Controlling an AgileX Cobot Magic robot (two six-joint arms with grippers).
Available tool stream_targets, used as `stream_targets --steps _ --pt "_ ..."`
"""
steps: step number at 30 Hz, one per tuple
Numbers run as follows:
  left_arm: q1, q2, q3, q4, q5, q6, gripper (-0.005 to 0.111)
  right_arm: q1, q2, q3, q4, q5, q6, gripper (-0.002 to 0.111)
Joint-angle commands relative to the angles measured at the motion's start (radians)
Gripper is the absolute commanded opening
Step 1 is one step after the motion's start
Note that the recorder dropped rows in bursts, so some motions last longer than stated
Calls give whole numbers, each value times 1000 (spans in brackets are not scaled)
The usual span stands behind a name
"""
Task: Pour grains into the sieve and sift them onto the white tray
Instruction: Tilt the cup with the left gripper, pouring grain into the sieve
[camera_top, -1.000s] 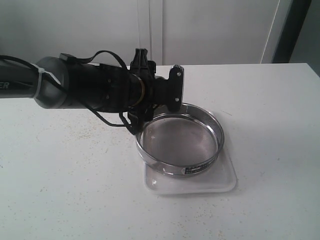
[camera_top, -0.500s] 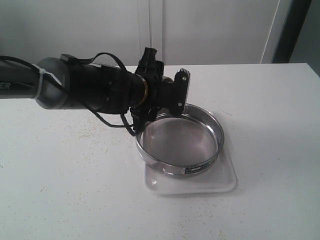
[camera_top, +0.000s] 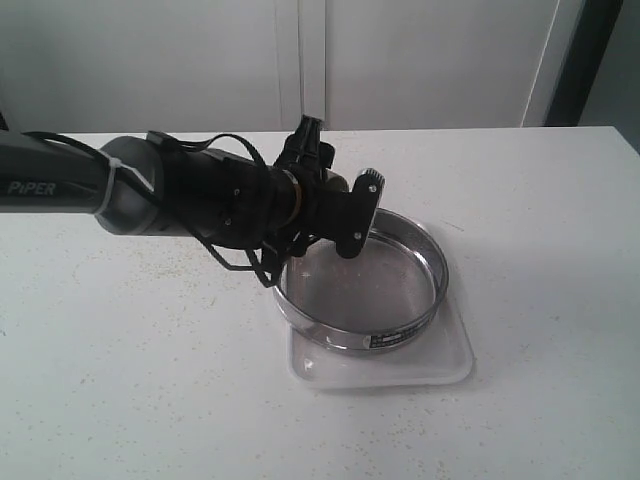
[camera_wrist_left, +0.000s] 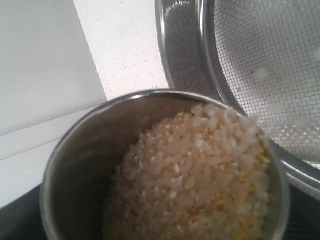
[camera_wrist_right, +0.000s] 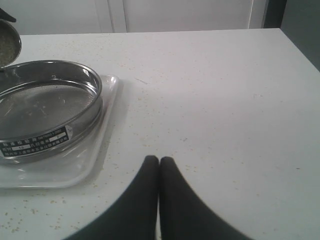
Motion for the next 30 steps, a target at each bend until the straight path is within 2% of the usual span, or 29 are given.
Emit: stream_targets --steps 1,13,22,30 --pt "-36 -9 -6 74 50 -1 0 -11 -5 5 2 -12 -1 0" --pt "-46 -9 -6 93 95 -1 0 -11 -5 5 2 -12 -1 0" --pt "-46 -9 -6 93 207 -1 0 -11 -5 5 2 -12 -1 0" --pt "-46 -9 -6 93 224 -5 0 -11 -5 5 2 -12 -1 0"
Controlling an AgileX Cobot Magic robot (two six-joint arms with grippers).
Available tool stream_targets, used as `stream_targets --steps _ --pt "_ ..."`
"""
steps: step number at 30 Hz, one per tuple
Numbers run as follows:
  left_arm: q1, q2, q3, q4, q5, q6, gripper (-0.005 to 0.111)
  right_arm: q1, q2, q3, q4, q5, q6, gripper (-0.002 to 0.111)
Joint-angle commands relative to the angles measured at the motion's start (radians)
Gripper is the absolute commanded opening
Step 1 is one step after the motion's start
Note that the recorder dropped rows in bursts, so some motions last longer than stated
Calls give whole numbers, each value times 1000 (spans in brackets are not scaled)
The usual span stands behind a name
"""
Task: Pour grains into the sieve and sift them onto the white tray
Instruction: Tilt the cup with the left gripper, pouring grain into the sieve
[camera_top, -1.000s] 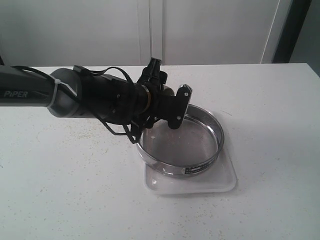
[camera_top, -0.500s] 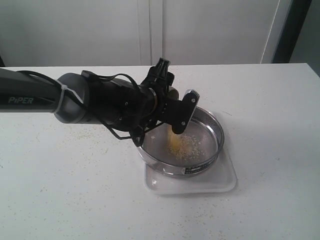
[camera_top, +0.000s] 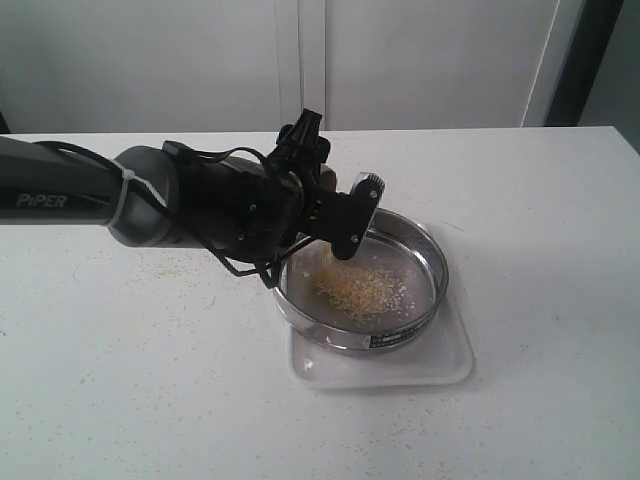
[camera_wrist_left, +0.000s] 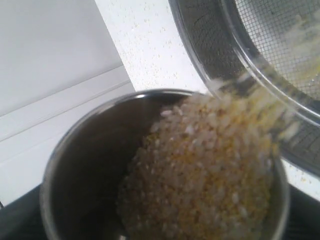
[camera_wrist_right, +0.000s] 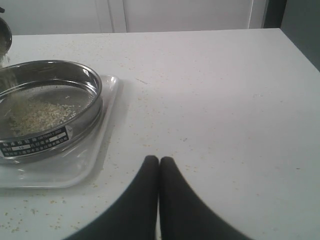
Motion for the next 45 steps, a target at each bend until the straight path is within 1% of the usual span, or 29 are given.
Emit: stream_targets --steps 1,5,23,25,28,30,45 --pt "-3 -9 -6 21 35 -5 0 -11 -5 5 2 -12 -1 0" --pt "-3 -9 -6 21 71 -5 0 -11 -5 5 2 -12 -1 0" --pt "-3 32 -6 26 70 -5 0 -11 -5 5 2 -12 -1 0" --pt "-11 32 -6 28 78 -3 0 -11 -5 5 2 -12 -1 0" --pt "-34 32 -6 110 96 -5 0 -11 -5 5 2 -12 -1 0" --pt "-42 32 -6 139 104 -5 0 -11 -5 5 2 -12 -1 0" --pt "-57 40 -6 155 124 -5 0 -11 -5 5 2 -12 -1 0"
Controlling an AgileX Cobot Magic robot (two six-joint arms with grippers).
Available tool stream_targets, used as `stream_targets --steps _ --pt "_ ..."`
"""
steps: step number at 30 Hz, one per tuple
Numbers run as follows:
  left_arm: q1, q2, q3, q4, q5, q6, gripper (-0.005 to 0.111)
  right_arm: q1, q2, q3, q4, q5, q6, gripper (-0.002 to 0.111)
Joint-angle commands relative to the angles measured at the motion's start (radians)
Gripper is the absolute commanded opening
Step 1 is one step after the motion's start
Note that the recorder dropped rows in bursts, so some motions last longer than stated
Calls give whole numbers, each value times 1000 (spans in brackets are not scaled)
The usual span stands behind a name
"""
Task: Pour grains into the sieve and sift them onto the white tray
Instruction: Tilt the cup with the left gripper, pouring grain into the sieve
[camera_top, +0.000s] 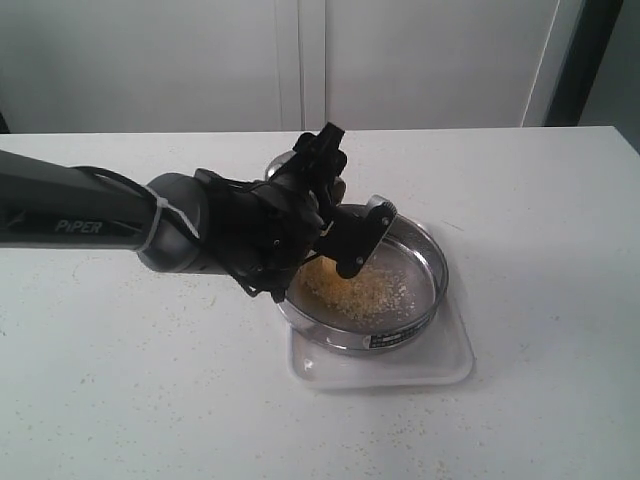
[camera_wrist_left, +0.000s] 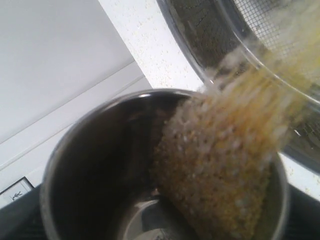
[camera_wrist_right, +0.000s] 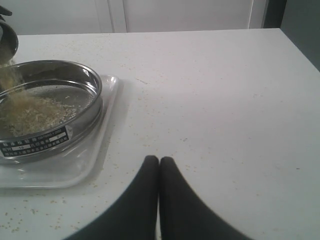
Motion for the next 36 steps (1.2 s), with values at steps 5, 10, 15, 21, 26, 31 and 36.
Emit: stream_targets --steps 5,10,15,21,26,31,36 --pt "-15 -4 -6 22 39 -2 0 -11 -5 5 2 -12 -1 0" --pt "-23 -4 -6 22 57 24 0 -11 -5 5 2 -12 -1 0" --pt "-37 -4 -6 22 107 49 0 -11 -5 5 2 -12 -1 0" --pt "-74 -4 -6 22 196 97 0 -11 -5 5 2 -12 -1 0" --pt "-76 -4 -6 22 234 107 0 -11 -5 5 2 -12 -1 0" --pt "-83 -4 -6 22 308 107 0 -11 -5 5 2 -12 -1 0" --pt "-97 -4 -6 22 332 107 0 -11 -5 5 2 -12 -1 0"
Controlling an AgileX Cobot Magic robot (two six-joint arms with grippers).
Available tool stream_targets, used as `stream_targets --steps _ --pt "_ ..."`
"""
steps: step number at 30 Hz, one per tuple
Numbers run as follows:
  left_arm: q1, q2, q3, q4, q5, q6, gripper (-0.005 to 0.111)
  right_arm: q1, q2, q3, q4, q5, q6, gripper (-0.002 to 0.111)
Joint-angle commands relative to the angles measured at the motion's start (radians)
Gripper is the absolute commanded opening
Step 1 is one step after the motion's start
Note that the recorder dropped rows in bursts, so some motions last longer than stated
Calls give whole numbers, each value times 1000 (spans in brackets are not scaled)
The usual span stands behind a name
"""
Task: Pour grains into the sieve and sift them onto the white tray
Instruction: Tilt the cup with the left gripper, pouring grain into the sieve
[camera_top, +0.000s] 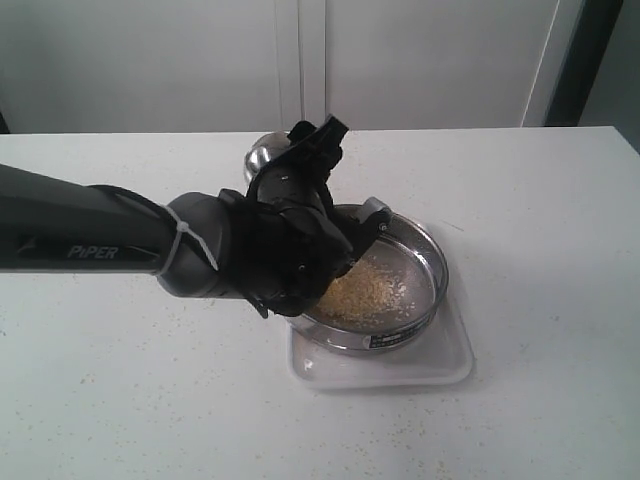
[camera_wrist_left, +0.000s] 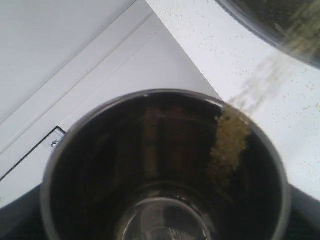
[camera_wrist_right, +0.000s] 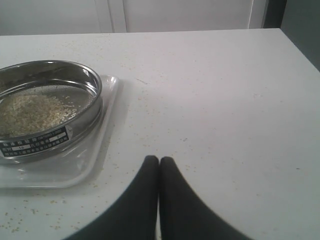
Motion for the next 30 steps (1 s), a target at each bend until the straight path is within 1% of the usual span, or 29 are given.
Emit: stream_targets --steps 1,7,10,11,16,20,24,30 --pt "-18 -6 -6 22 40 2 0 -11 -5 5 2 -12 -1 0" --pt "-25 -6 -6 22 51 83 0 -11 -5 5 2 -12 -1 0" --pt "-25 -6 -6 22 51 160 0 -11 -5 5 2 -12 -1 0" --pt "-25 -6 -6 22 44 201 0 -11 -5 5 2 -12 -1 0" --pt "-25 -6 -6 22 23 258 0 -11 -5 5 2 -12 -1 0" --pt "-25 -6 -6 22 -4 333 0 -11 -5 5 2 -12 -1 0" --pt "-25 -6 -12 22 -23 312 0 -11 -5 5 2 -12 -1 0" --pt "-25 -6 -29 22 -58 196 0 -11 -5 5 2 -12 -1 0"
